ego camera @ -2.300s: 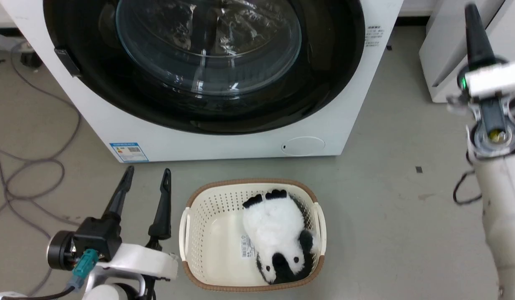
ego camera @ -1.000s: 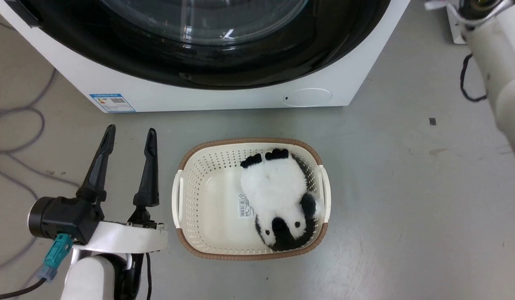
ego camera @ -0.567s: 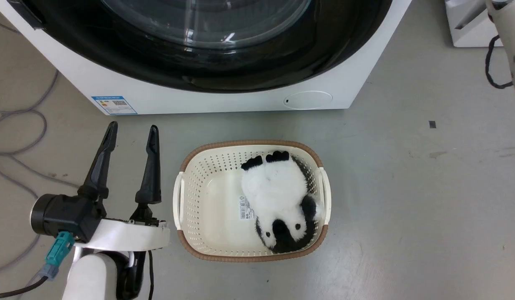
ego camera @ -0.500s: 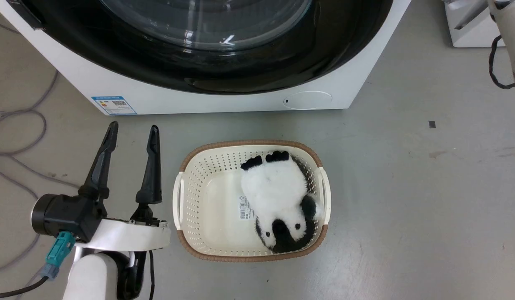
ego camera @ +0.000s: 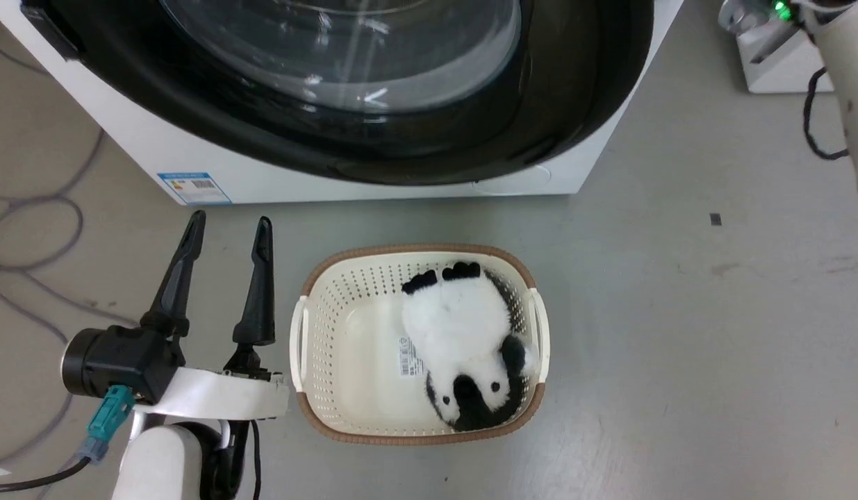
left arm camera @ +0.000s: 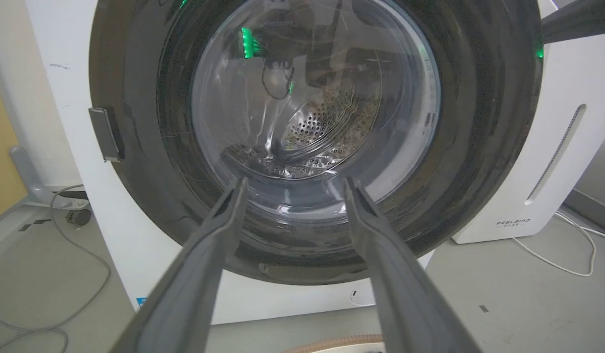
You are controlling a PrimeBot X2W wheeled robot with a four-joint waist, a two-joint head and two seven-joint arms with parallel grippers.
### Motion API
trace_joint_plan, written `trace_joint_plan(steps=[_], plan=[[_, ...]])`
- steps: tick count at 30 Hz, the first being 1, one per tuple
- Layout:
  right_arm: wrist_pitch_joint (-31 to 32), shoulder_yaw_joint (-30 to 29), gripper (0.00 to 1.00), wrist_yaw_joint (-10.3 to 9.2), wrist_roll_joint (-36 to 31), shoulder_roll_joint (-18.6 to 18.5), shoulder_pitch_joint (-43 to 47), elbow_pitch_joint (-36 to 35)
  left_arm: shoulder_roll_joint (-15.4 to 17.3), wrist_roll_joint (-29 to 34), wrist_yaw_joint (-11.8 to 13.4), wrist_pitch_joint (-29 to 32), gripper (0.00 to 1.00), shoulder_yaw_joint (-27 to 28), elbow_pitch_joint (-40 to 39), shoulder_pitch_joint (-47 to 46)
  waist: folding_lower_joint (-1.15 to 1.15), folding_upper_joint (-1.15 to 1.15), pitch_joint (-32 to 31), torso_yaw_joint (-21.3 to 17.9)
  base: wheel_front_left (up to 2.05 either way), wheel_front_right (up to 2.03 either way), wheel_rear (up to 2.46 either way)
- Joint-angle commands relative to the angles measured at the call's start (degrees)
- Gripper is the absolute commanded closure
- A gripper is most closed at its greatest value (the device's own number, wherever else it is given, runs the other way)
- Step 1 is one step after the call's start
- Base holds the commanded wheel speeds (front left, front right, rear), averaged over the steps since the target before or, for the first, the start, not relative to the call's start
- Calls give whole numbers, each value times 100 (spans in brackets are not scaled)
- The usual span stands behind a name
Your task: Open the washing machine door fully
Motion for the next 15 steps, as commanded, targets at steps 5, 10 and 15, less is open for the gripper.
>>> trace_joint_plan(steps=[5, 10, 15], plan=[[289, 30, 100, 11, 80, 110, 484, -148, -6, 62, -25, -30, 0, -16, 128, 193, 0, 0, -352, 35, 0, 0, 0], [579, 61, 100, 11, 184, -24, 1063, -532, -31, 111, -25, -30, 0, -10, 249, 374, 0, 0, -695, 90, 0, 0, 0], [889, 95, 100, 11, 317, -167, 1706, -1008, -65, 174, -25, -30, 0, 2, 370, 614, 0, 0, -1085, 125, 0, 0, 0]])
